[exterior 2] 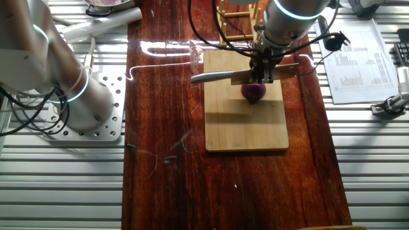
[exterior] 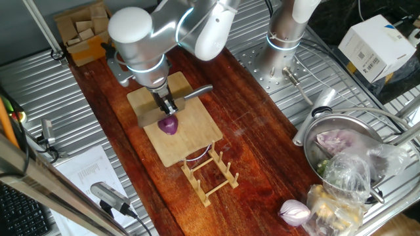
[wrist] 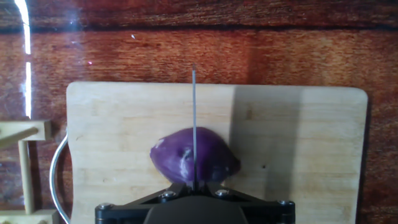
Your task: Chop the onions
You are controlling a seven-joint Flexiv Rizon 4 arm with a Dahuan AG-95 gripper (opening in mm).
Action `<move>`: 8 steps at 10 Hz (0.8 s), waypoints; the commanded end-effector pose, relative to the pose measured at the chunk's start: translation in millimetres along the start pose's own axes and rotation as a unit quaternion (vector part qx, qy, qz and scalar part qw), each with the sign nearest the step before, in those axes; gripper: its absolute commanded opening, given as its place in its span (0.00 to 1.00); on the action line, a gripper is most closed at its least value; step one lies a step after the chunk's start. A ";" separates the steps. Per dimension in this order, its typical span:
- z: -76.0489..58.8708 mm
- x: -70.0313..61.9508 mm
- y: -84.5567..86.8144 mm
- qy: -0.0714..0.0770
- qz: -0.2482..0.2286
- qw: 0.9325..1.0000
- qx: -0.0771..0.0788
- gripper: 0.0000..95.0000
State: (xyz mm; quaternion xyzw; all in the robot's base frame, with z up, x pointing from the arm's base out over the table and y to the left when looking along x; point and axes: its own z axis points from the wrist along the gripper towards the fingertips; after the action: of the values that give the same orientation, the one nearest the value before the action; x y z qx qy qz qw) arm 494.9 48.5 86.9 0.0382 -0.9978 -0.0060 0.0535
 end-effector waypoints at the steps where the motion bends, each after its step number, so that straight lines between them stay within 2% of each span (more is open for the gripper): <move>1: -7.1 4.4 -3.2 0.000 -0.004 1.000 -0.001 0.00; 2: -10.6 6.0 -5.9 0.001 -0.006 1.000 -0.001 0.00; 6: -10.6 6.0 -5.9 -0.009 -0.014 1.000 -0.005 0.00; 8: -10.6 6.0 -5.9 0.001 -0.007 1.000 -0.002 0.00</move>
State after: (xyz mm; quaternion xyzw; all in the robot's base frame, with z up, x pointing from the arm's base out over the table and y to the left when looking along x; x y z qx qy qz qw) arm 489.1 41.4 98.0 0.0506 -0.9977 -0.0074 0.0450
